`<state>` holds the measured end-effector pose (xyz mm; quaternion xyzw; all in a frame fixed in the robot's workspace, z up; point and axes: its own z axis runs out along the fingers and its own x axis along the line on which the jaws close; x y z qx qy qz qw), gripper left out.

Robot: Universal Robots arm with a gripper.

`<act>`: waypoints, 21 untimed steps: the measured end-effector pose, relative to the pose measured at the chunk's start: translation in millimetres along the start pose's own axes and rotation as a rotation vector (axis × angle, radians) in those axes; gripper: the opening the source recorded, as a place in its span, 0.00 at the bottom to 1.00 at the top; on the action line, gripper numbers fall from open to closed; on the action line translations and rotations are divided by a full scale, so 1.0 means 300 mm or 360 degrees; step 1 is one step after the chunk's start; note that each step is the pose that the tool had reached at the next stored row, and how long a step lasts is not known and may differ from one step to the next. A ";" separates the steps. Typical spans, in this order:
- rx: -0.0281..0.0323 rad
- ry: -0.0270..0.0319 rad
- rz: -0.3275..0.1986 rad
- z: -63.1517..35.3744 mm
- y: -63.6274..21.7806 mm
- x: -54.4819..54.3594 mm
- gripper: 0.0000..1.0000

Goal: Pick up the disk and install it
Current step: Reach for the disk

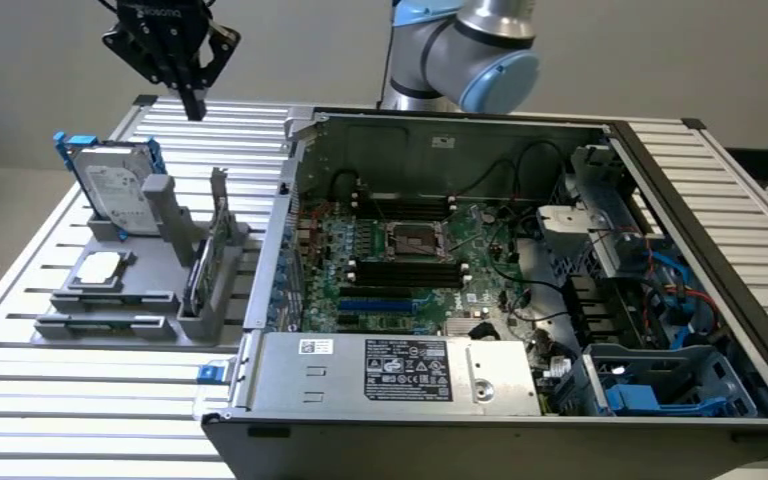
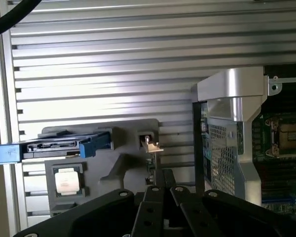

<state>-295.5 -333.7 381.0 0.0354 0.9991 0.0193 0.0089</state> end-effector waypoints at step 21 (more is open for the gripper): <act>0.00323 0.00648 0.0002 0.021 0.036 0.323 0.11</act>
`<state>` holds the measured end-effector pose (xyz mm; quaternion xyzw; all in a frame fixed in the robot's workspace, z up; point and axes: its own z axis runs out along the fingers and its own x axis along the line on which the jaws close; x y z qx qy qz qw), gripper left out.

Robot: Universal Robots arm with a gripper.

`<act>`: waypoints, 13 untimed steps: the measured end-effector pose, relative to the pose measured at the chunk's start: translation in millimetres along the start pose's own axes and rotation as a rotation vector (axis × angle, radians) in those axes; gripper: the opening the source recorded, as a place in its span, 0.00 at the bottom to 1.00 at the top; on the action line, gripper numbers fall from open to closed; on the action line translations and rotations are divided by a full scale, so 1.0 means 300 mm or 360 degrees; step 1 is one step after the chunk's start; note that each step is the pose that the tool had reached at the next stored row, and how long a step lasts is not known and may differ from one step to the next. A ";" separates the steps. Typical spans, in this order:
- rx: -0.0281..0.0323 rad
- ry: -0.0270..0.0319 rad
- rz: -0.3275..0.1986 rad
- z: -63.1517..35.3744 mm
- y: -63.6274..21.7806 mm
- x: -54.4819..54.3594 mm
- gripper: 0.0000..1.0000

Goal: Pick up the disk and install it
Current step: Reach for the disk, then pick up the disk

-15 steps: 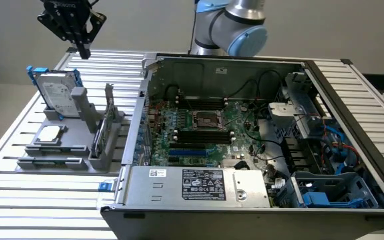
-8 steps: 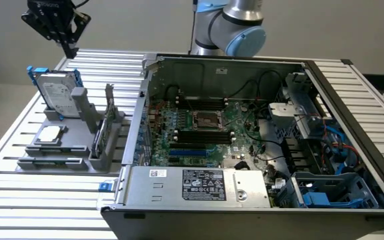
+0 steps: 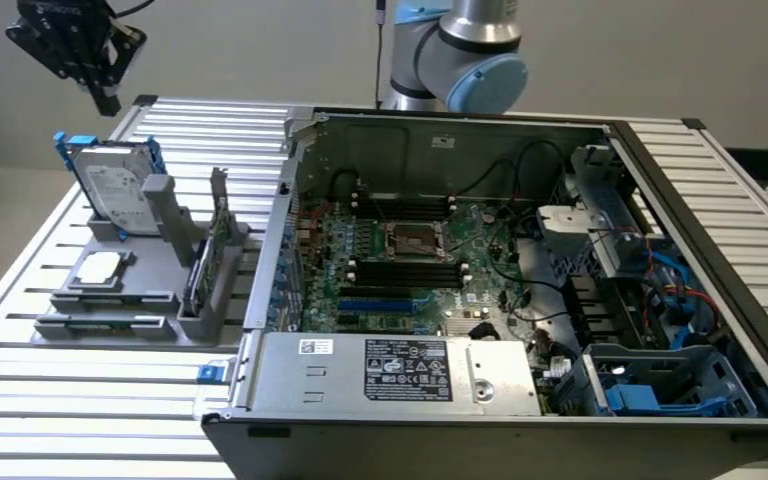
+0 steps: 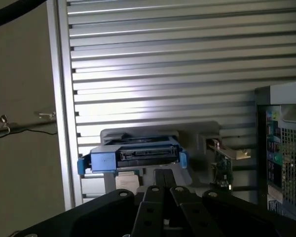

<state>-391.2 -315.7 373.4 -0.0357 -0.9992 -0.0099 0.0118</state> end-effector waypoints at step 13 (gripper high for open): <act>0.00063 0.00147 0.0000 0.009 0.004 0.096 0.11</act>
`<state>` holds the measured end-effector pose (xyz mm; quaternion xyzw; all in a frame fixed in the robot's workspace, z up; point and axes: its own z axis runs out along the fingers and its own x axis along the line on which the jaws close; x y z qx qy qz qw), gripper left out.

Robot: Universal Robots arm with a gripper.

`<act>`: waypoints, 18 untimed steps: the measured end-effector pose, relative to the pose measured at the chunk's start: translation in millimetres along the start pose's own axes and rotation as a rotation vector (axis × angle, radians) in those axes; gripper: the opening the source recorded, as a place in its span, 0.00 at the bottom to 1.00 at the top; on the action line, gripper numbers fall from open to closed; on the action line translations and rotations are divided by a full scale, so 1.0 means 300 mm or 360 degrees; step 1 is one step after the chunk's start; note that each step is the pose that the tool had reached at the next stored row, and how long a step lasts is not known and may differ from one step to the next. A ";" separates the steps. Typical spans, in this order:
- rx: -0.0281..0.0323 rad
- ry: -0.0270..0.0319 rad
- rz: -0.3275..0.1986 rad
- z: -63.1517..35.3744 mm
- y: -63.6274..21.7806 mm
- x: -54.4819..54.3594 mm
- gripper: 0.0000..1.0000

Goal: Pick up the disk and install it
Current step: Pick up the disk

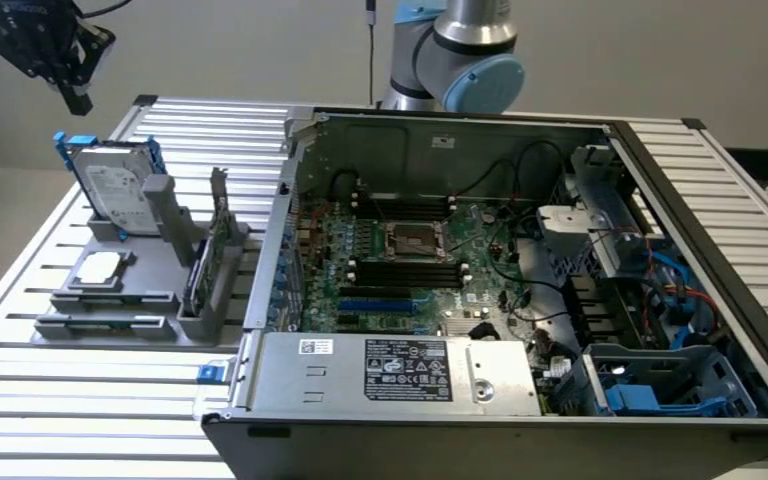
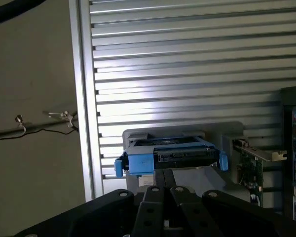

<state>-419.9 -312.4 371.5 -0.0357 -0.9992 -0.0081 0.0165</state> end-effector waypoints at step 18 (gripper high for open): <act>0.00098 0.00033 -0.0221 0.000 0.001 0.002 0.11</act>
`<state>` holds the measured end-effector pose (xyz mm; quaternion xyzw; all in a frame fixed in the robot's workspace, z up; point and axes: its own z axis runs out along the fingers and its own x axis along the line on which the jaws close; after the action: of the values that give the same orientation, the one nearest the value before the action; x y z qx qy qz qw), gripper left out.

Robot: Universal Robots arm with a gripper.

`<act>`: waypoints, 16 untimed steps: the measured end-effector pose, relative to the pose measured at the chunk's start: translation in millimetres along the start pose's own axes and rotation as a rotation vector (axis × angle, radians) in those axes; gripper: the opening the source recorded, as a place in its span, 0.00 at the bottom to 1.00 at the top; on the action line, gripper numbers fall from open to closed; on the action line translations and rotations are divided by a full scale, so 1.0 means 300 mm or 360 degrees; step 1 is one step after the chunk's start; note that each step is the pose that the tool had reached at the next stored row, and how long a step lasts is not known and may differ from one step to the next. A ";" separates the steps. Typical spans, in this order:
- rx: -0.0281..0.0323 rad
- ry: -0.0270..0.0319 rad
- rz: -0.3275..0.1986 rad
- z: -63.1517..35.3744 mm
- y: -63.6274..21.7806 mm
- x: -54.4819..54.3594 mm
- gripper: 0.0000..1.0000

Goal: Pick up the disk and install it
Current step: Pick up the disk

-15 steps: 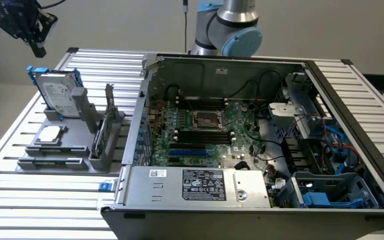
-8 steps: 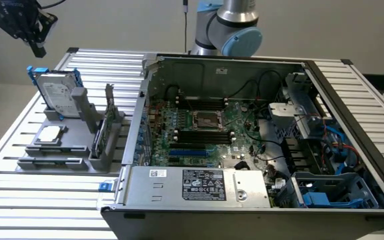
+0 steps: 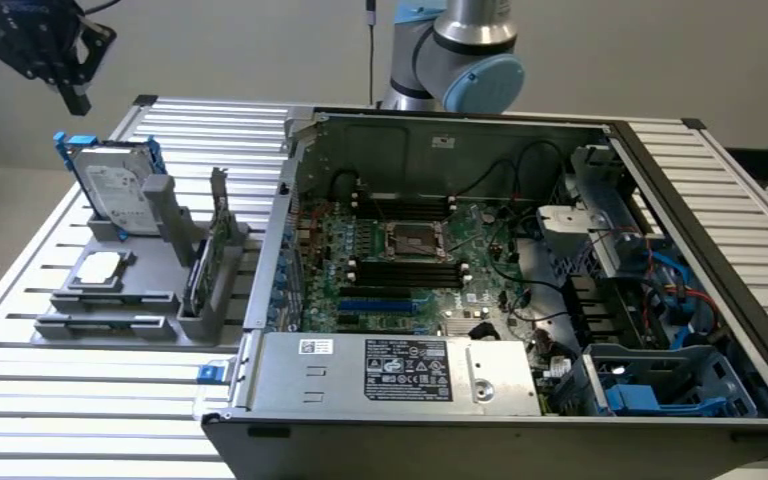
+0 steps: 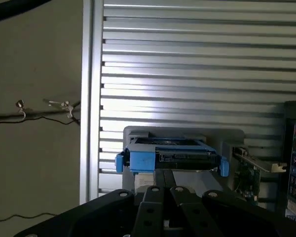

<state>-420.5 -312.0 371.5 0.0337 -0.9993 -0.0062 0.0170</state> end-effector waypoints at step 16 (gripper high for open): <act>0.00166 0.00069 -0.0493 0.004 0.000 0.000 0.11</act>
<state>-420.4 -312.0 370.3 0.1876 -0.9821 -0.0035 0.0178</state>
